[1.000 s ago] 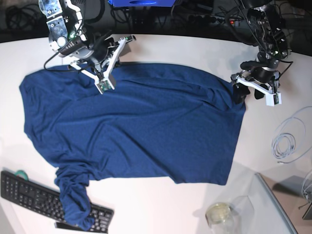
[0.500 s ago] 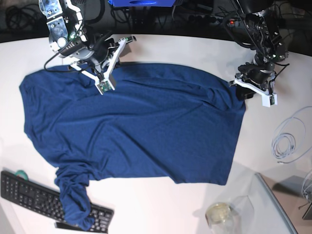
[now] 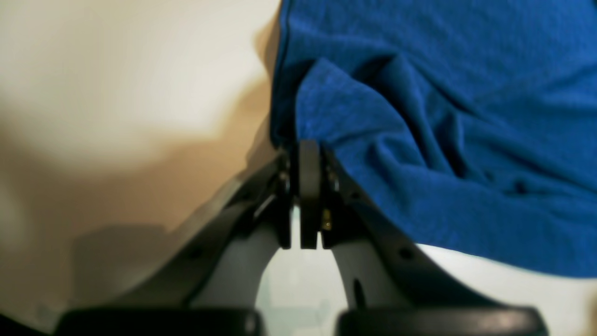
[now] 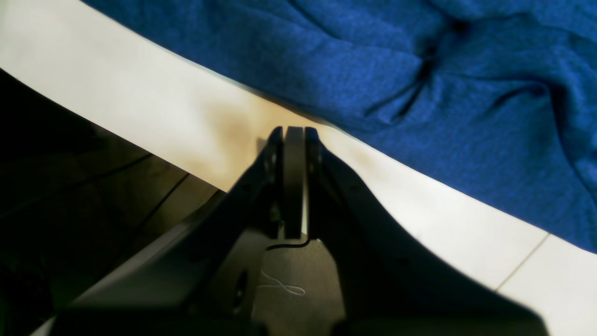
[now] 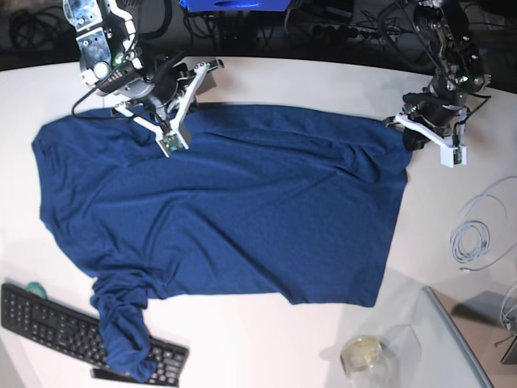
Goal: Layout the t-shirt on the table in an organized manner, then fold the t-shirt properly
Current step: 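Release the shoulder corners and lift both grippers off the shirt, then regrasp the shoulder corners of the blue shirt with both grippers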
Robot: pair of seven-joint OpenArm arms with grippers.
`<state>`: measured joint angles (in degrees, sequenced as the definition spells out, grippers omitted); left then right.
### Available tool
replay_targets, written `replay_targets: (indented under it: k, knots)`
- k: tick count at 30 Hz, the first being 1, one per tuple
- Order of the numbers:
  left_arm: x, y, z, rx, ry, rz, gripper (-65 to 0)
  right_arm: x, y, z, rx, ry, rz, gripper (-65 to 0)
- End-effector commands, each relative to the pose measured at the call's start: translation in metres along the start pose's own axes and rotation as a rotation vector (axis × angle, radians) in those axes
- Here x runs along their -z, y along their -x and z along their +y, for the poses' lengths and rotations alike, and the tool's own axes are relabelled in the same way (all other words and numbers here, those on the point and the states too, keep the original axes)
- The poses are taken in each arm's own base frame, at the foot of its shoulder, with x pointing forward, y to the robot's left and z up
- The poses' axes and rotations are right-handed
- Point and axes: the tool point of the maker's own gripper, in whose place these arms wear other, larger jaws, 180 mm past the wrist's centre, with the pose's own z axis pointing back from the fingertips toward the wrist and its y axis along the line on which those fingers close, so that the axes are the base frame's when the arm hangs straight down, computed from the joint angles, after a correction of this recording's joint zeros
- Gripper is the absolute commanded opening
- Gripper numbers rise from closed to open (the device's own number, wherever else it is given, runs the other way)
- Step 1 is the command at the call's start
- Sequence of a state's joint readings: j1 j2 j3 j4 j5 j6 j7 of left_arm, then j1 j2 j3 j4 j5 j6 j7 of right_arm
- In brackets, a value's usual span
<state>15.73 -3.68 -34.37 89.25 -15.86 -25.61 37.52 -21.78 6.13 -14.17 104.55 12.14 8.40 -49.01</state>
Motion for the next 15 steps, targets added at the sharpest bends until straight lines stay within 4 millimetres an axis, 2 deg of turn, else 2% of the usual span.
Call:
replay_targets:
  k: [1, 7, 15]
  knots:
    - [-0.009, -0.011, -0.001, 0.026, 0.003, -0.029, -65.0, -0.002, -0.009, 0.0, 0.0, -0.003, -0.035, -64.8]
    - [-0.047, 0.002, -0.011, 0.103, -0.018, 0.027, -65.0, -0.002, -0.009, 0.0, 0.001, -0.004, -0.035, -64.8]
    - [-0.073, 0.041, -0.008, 0.14, -0.04, 0.179, -65.0, -0.002, -0.009, 0.0, 0.001, -0.004, -0.035, -64.8]
